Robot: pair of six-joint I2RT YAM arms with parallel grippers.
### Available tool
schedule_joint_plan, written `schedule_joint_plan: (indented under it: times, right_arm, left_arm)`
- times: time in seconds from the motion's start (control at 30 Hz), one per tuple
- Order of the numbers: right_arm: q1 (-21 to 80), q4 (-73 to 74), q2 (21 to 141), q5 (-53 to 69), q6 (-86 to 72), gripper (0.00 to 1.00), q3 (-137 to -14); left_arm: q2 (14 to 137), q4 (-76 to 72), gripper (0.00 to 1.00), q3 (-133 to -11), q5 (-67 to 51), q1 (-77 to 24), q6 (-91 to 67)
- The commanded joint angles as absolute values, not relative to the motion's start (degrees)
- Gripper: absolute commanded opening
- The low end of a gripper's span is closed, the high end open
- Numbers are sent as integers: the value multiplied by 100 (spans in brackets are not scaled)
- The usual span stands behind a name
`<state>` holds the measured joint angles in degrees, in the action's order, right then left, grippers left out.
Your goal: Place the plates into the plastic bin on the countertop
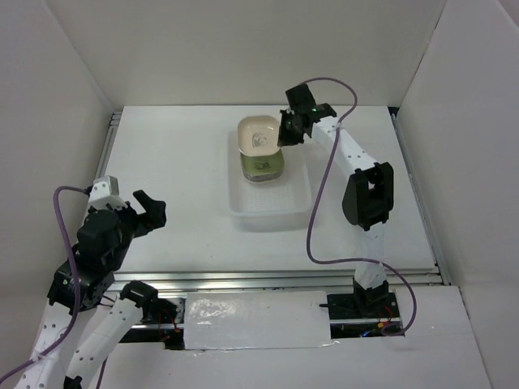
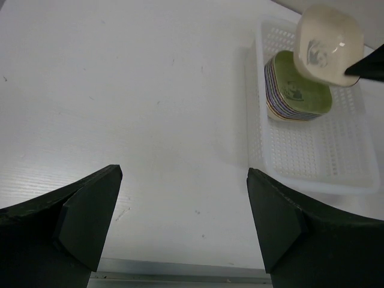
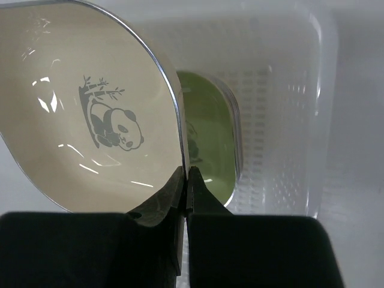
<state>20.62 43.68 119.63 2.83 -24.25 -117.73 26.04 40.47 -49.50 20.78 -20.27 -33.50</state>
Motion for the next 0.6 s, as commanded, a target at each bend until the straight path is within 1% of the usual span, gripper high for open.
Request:
schedule_joint_plan:
  times: [0.0, 0.17, 0.2, 0.23, 0.27, 0.3, 0.33, 0.4, 0.43, 0.47, 0.5, 0.57]
  right_arm:
    - [2109, 4580, 11638, 229, -2311, 0, -11551]
    - [2135, 4667, 11479, 281, -2391, 0, -11259]
    - [2153, 4632, 11392, 342, -2399, 1, -11172]
    - [2188, 4545, 11304, 369, -2408, 7, -10901]
    - [2258, 4431, 11120, 378, -2417, 29, -10803]
    - [2294, 4386, 11014, 439, -2417, 41, -10593]
    - [2311, 4290, 10943, 466, -2443, 56, -10495]
    - [2347, 4237, 10671, 457, -2557, 74, -10267]
    - [2347, 4158, 10574, 527, -2558, 87, -10222]
    - [2347, 4157, 10382, 562, -2558, 92, -10178]
    - [2381, 4201, 10275, 484, -2592, 99, -10169]
    - [2460, 4324, 9784, 186, -2628, 100, -10134]
  left_arm:
    - [2444, 3990, 99, -4992, 2355, -2004, -3507]
    - [2487, 4025, 99, -5001, 2364, -1995, -3516]
    - [2522, 4017, 99, -5001, 2364, -1995, -3507]
    - [2531, 4008, 99, -5001, 2347, -1995, -3507]
    - [2540, 3999, 99, -5010, 2347, -1995, -3498]
    - [2540, 4008, 99, -5001, 2338, -1995, -3498]
    - [2557, 4008, 99, -5018, 2355, -1995, -3498]
    - [2532, 4017, 99, -5010, 2355, -1995, -3498]
    - [2523, 4008, 99, -5001, 2364, -1995, -3507]
    - [2522, 3990, 99, -5010, 2364, -1995, -3489]
    - [2522, 3990, 99, -4992, 2364, -2004, -3481]
    - [2644, 3938, 99, -5018, 2382, -1995, -3419]
